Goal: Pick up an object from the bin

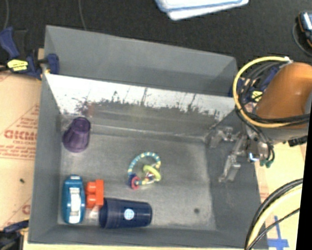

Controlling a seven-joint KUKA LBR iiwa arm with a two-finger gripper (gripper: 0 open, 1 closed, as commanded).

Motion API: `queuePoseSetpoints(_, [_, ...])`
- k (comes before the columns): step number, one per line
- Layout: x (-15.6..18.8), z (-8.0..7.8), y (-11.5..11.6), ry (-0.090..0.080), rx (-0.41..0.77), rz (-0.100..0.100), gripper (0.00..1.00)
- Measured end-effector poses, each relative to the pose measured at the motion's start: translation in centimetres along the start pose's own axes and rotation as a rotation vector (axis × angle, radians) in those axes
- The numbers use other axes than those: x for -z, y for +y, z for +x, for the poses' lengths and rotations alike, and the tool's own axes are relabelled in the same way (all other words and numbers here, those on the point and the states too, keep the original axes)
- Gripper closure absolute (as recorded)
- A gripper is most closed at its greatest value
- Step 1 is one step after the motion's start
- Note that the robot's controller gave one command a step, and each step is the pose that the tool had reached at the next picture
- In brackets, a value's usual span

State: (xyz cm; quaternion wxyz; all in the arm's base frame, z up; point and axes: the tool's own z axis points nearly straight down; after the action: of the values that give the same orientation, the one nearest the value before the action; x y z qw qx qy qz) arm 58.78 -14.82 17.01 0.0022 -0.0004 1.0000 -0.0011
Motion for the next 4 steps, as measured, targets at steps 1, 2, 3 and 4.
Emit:
queuePoseSetpoints(1, [-10.1, -0.3, 9.0, 0.006, 0.217, -0.003, 0.0])
queuePoseSetpoints(2, [-4.1, 0.1, 11.8, -0.004, 0.329, 0.001, 0.0])
queuePoseSetpoints(3, [-7.0, 1.0, 15.1, 0.004, 0.492, -0.004, 0.0])
queuePoseSetpoints(4, [-10.0, 1.1, 16.6, -0.004, 0.641, 0.001, 0.0])
